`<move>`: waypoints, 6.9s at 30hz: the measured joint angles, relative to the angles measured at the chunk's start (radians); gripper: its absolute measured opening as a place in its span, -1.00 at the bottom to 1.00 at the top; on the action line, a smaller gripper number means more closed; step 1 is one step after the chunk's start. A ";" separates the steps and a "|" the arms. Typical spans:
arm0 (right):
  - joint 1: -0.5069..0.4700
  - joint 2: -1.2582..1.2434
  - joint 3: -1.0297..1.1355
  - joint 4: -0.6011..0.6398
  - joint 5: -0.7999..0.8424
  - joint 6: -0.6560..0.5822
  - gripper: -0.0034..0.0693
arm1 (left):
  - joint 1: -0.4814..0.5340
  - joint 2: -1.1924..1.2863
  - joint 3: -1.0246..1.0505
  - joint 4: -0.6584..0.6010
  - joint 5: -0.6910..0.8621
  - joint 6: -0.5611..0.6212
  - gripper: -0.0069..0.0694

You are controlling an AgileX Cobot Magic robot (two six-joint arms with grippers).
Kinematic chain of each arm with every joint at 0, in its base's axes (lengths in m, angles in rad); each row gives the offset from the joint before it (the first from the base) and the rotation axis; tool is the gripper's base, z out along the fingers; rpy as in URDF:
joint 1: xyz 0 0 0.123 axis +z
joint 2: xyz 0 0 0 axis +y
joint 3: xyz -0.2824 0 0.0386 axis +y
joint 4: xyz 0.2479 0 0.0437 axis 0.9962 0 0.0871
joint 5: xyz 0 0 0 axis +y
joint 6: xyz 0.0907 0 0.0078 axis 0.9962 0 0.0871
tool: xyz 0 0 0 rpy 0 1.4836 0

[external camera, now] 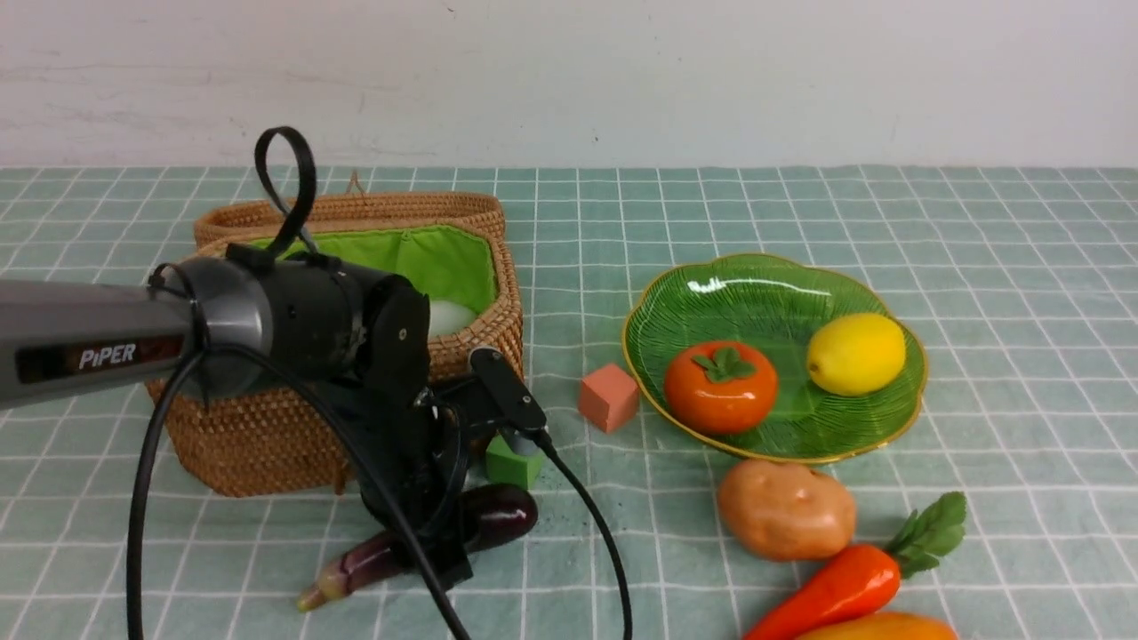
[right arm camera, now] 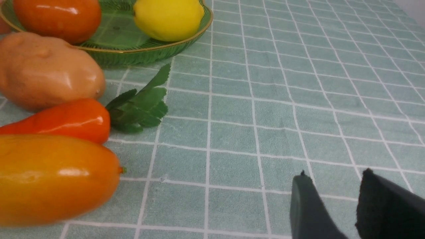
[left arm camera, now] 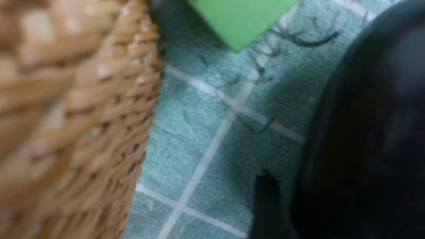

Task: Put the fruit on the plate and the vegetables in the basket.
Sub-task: Use the left arm to grab an eggplant and put it into the left basket, then use the right arm to grab a mango and put it into the right plate

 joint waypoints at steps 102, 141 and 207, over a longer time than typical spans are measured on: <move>0.000 0.000 0.000 0.000 0.002 0.000 -0.24 | -0.006 -1.238 0.185 0.028 0.301 -0.837 -0.85; 0.000 0.000 0.000 0.000 0.003 0.000 -0.24 | -0.006 -1.925 1.078 0.335 -0.542 -0.895 -0.85; 0.000 0.000 0.000 0.000 0.003 0.000 -0.24 | 0.369 -1.925 1.246 0.079 -0.382 -0.858 -0.77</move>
